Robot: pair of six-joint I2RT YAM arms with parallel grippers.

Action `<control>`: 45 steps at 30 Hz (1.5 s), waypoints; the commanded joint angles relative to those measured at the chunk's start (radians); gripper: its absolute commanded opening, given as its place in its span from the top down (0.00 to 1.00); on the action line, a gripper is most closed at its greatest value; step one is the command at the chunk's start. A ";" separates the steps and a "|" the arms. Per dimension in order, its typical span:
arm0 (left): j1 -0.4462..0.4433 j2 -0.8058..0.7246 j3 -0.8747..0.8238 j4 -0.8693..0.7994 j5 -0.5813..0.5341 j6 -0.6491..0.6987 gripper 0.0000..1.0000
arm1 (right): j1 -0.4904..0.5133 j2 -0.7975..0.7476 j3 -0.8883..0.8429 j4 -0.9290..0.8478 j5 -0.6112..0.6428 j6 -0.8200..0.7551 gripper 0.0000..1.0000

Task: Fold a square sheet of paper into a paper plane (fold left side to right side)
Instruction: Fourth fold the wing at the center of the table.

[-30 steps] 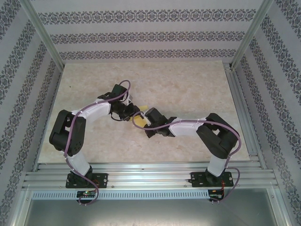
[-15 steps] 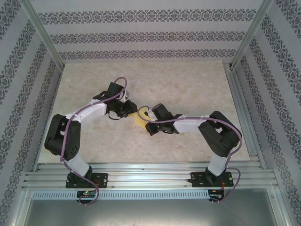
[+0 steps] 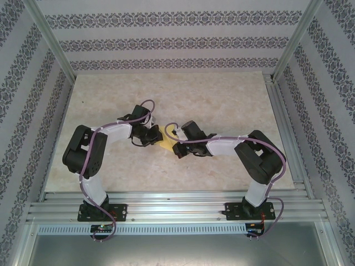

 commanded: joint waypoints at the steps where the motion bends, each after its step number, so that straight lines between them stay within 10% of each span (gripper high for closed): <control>1: -0.011 0.026 0.015 0.063 0.014 -0.025 0.97 | -0.007 -0.014 0.000 0.025 -0.029 0.017 1.00; 26: -0.025 0.101 0.022 0.047 -0.003 -0.023 0.96 | 0.022 0.022 0.148 -0.078 0.001 -0.009 0.68; 45: -0.027 0.098 0.033 0.023 -0.010 -0.013 0.99 | 0.063 0.078 0.213 -0.188 0.157 -0.099 0.63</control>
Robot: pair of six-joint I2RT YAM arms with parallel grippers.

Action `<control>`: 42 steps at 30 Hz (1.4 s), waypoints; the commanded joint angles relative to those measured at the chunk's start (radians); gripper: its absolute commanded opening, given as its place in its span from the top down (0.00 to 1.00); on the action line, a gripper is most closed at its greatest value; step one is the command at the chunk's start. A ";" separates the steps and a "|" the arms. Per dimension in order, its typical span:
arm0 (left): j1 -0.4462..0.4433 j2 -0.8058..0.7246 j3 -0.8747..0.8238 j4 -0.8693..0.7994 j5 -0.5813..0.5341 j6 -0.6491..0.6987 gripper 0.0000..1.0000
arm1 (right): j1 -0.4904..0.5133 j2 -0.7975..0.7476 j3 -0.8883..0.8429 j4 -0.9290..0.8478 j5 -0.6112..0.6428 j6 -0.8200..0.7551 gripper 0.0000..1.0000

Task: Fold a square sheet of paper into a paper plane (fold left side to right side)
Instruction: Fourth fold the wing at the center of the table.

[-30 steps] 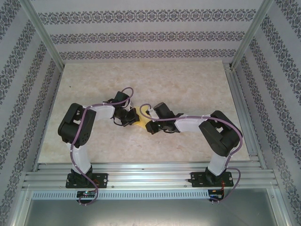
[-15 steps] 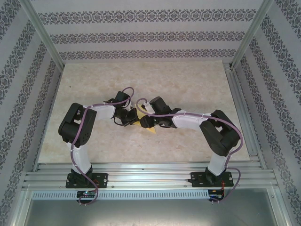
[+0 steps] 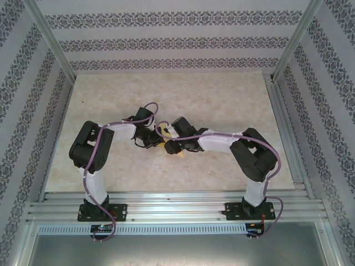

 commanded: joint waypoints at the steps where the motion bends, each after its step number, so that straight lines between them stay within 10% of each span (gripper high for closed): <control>1: -0.012 0.016 0.020 -0.024 -0.019 0.010 0.99 | 0.011 0.013 0.033 -0.028 0.055 -0.040 0.62; 20: -0.011 0.022 0.031 -0.050 -0.022 0.027 1.00 | -0.010 -0.027 0.024 -0.013 0.062 -0.039 0.88; 42: -0.011 0.026 0.025 -0.055 -0.030 0.030 1.00 | -0.072 0.033 0.098 -0.004 -0.123 -0.006 0.86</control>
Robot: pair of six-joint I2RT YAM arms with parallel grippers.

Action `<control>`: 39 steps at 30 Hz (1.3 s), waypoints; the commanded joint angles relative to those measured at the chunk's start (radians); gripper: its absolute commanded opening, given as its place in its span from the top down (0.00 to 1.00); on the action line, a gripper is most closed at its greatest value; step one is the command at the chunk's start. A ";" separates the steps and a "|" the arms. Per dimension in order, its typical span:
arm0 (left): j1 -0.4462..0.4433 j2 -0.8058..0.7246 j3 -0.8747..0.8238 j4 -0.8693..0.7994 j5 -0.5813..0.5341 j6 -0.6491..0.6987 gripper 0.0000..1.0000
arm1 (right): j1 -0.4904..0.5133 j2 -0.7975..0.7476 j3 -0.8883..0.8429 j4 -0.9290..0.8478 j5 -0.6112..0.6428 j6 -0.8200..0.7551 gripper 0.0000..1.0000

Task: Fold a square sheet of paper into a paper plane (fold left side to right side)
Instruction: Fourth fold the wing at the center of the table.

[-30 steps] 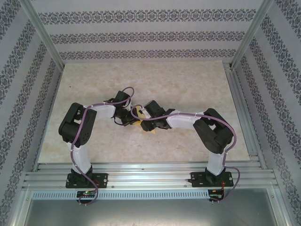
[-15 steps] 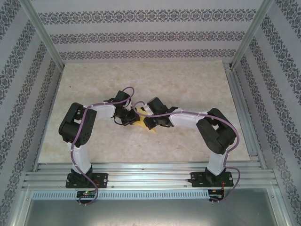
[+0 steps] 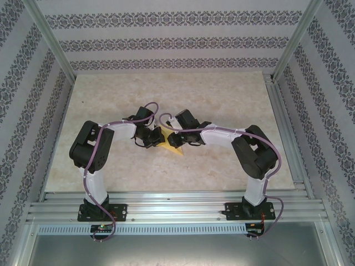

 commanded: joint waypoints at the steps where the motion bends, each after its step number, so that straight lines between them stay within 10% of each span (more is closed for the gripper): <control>1: -0.012 0.025 0.010 -0.028 -0.019 0.023 1.00 | 0.001 0.015 0.034 0.023 -0.025 0.014 0.86; 19: -0.012 0.027 0.013 -0.031 -0.020 0.024 1.00 | -0.002 0.026 0.088 -0.016 -0.044 0.010 0.76; 29: -0.013 0.030 0.019 -0.037 -0.020 0.028 1.00 | -0.007 0.018 0.084 -0.034 -0.048 0.005 0.99; 39: -0.013 0.038 0.018 -0.038 -0.023 0.030 1.00 | -0.070 0.037 0.102 -0.079 -0.050 -0.032 1.00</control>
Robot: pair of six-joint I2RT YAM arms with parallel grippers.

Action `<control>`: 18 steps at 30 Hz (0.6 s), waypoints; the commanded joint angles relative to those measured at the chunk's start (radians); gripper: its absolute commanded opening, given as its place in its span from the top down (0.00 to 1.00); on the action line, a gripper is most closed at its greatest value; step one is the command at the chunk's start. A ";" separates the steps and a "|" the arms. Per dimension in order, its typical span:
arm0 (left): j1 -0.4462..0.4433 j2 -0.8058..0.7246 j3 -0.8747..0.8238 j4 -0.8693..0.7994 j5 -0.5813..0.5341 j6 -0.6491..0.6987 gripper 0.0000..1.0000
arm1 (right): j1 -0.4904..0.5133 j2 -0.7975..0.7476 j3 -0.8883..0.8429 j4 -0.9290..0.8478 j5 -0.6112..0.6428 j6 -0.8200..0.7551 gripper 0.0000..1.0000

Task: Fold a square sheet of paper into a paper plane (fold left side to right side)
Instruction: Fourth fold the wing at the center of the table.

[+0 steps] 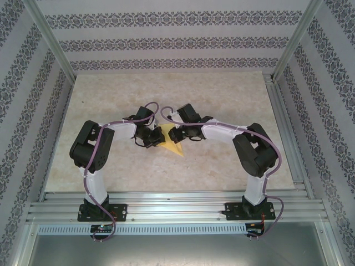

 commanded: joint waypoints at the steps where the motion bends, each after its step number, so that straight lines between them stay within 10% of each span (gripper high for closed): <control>1: -0.013 0.032 0.013 -0.034 -0.024 0.026 1.00 | -0.024 0.028 0.029 -0.025 0.001 -0.030 1.00; 18: -0.014 0.031 0.008 -0.041 -0.027 0.029 1.00 | -0.071 0.097 0.031 -0.012 -0.007 -0.008 1.00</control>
